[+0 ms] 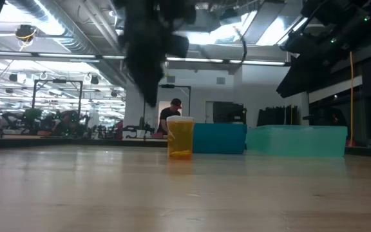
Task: Pick and place medicine bottles into bin by pill shape (circle, oval)
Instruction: Put the orange pill bottle into the blue bin
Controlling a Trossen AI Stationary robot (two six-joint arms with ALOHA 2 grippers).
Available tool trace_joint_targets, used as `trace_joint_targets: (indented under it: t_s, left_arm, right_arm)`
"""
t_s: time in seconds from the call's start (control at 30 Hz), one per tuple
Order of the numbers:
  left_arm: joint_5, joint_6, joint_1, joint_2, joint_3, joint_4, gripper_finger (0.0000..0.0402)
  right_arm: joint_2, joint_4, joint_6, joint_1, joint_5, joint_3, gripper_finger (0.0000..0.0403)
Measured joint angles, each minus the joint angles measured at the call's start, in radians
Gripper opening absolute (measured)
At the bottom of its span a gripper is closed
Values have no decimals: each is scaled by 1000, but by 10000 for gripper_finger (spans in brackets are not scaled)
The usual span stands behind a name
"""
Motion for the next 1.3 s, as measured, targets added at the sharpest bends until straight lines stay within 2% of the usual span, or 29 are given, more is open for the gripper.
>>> trace_joint_targets:
  t_s: [0.13, 0.3, 0.47, 0.63, 0.83, 1.03, 1.17, 1.3]
  left_arm:
    - [-2, -43, -3, -5, -177, 150, 263]
    - [39, -56, -33, -7, -280, 333, 263]
    - [51, -56, -77, -8, -282, 431, 263]
    - [-29, -46, -105, 7, -281, 523, 263]
    - [-36, -25, -100, 55, -282, 666, 263]
    - [-54, -10, -99, 65, -282, 686, 262]
    - [-57, -7, -99, 65, -282, 688, 240]
    - [-60, 5, -97, 65, -274, 680, 190]
  right_arm:
    - [0, 0, 1, 2, 1, 0, 183]
    - [0, 0, 1, 2, 2, 0, 183]
    - [0, 0, 1, 2, 2, 0, 183]
    - [0, 1, 2, 2, 3, 0, 183]
    - [0, 2, 4, 2, 4, 0, 183]
    - [0, 2, 1, 2, 28, 0, 183]
    - [0, 2, -3, 2, 28, 0, 183]
    - [0, 1, -3, 2, 28, 0, 183]
